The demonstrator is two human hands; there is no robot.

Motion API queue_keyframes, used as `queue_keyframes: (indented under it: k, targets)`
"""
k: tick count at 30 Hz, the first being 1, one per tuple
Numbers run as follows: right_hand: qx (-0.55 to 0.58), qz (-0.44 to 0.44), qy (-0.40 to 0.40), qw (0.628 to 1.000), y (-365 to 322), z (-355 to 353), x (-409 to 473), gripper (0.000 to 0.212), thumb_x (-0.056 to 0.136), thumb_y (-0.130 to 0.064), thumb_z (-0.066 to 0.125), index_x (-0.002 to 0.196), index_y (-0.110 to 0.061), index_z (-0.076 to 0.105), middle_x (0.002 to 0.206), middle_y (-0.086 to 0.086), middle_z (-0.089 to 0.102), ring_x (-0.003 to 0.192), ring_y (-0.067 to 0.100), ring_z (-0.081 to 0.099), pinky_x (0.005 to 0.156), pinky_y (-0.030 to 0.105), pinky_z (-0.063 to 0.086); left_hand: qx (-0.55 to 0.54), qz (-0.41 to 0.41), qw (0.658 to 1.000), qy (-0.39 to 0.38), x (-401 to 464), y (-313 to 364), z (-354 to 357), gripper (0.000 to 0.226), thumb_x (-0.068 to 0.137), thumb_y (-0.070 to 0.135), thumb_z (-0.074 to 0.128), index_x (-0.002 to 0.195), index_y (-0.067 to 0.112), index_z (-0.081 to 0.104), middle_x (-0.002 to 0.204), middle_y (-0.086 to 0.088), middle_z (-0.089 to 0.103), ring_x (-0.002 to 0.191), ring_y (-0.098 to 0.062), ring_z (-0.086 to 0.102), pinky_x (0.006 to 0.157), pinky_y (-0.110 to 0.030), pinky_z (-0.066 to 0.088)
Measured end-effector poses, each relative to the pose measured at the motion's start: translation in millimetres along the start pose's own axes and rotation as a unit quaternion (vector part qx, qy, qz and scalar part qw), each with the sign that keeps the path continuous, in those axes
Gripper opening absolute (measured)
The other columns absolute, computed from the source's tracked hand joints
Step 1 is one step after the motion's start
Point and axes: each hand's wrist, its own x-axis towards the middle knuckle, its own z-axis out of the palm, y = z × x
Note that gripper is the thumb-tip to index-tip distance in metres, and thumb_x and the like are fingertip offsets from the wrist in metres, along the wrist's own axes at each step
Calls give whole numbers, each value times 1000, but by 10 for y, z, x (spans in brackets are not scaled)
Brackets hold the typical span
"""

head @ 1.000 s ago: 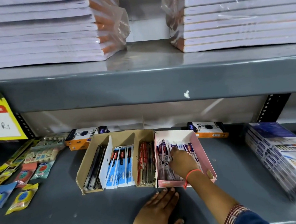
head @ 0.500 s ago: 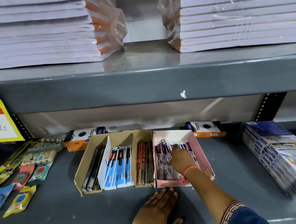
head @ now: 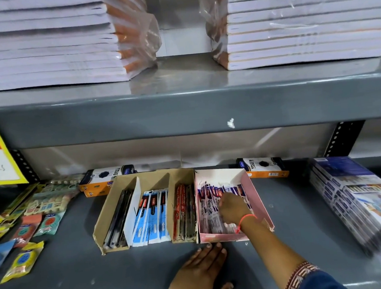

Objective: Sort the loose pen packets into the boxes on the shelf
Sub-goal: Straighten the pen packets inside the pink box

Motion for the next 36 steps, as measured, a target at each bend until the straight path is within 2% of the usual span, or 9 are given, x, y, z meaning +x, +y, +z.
queue_keyframes:
  k: [5,10,16,20,23,27,30,34,36]
  targets:
    - [-77,-4,78,994,45,-145,-13,28,90,-10,43,110,-1,61,114,20,65,106,34,62,86,34,50,-24,40,998,33,7,-29,87,59,66,70,55,112,36,64,120,18,62,110,0,56,104,-14,21]
    - [-205,-13,94,974,182,-120,-91,28,92,-14,45,118,-6,51,111,15,68,101,30,66,81,34,55,-5,45,998,47,8,-28,101,62,64,71,55,114,36,63,121,18,61,111,1,55,102,-14,26]
    - [-179,-18,111,977,186,-146,-106,32,88,1,40,119,-4,48,107,18,69,98,32,68,80,37,57,-22,12,999,22,-10,-15,64,54,85,65,26,115,37,62,123,19,60,113,1,53,102,-18,23]
    - [-79,-2,125,989,204,-251,-120,31,84,5,37,112,-1,49,106,23,65,98,40,63,84,41,52,-26,13,999,28,-18,-20,77,57,73,70,45,116,36,62,123,18,60,113,0,54,107,-20,14]
    - [-13,15,116,993,224,-302,-102,32,83,6,38,110,-1,53,111,23,63,102,41,60,90,41,51,-20,19,998,56,-18,-21,89,57,72,68,42,114,36,63,121,17,61,111,-1,55,107,-21,11]
    - [74,42,100,991,230,-305,-66,26,84,5,46,105,-2,59,116,19,63,108,36,57,94,36,48,-24,33,996,80,-18,-24,109,58,70,69,48,113,35,64,121,17,61,110,-2,56,104,-20,21]
    - [79,53,85,992,213,-266,-69,13,86,3,51,93,-7,56,115,18,64,110,34,58,95,35,47,-22,48,994,92,-6,-25,127,57,72,68,45,113,35,64,121,17,61,110,-2,56,101,-16,30]
    - [49,36,92,994,221,-168,-59,13,84,3,55,88,-7,49,91,11,61,89,27,60,91,33,52,-4,68,991,114,15,-39,167,60,68,70,55,114,33,64,122,16,61,111,-2,56,95,-18,39]
    - [38,37,83,995,208,-133,-56,14,84,2,55,98,-2,54,92,12,65,84,24,61,84,30,53,8,73,990,123,18,-44,172,60,67,70,56,114,33,64,122,15,61,111,-3,56,90,-20,46]
